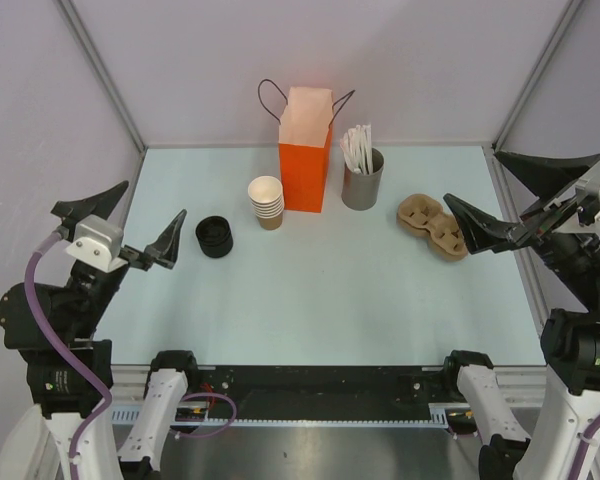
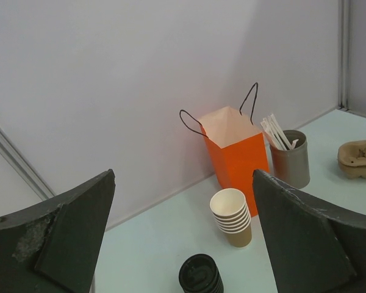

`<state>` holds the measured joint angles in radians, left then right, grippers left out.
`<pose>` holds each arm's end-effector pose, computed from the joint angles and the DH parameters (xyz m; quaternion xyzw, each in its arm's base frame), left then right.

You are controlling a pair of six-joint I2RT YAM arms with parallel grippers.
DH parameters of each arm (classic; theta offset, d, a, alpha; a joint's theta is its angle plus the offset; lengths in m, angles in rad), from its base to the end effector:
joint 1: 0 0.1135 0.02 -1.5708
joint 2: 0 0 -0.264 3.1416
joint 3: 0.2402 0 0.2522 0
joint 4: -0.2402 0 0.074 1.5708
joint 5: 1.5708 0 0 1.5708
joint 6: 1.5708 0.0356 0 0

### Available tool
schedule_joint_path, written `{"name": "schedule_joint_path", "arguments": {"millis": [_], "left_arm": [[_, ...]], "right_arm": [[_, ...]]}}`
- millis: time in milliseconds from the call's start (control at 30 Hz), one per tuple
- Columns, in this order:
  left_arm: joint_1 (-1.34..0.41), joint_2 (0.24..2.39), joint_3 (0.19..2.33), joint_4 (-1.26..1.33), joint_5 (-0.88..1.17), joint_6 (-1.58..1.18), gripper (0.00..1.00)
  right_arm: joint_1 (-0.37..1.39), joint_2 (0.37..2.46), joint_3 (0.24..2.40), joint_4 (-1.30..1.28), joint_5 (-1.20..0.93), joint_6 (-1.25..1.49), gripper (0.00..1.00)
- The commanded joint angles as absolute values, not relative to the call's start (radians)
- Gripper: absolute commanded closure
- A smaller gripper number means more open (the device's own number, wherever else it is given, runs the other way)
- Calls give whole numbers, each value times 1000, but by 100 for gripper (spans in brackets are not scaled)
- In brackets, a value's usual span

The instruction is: Pack the takeout coffee

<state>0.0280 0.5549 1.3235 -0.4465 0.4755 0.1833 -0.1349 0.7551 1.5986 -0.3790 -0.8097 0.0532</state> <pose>0.0307 -0.0154 0.4994 0.2346 0.5516 -0.0538 0.7986 0.0371 0.0210 0.5615 -0.2883 0.5122 0.1748 0.7899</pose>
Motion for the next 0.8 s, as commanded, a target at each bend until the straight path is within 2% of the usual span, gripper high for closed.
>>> {"name": "schedule_joint_path", "arguments": {"millis": [0, 400, 500, 667, 767], "left_arm": [[40, 560, 1321, -414, 480, 166, 1], [40, 669, 1338, -500, 367, 262, 1], [41, 666, 1312, -499, 351, 278, 1], [40, 661, 1261, -512, 359, 268, 0], [40, 647, 1217, -517, 354, 273, 1]], "right_arm": [[-149, 787, 1586, -313, -810, 75, 0], [-126, 974, 1578, -299, -785, 3, 0], [-19, 1049, 1591, -360, -645, -104, 0], [341, 1170, 1612, -443, -373, -302, 0], [476, 1279, 1670, -489, -263, -371, 0]]}}
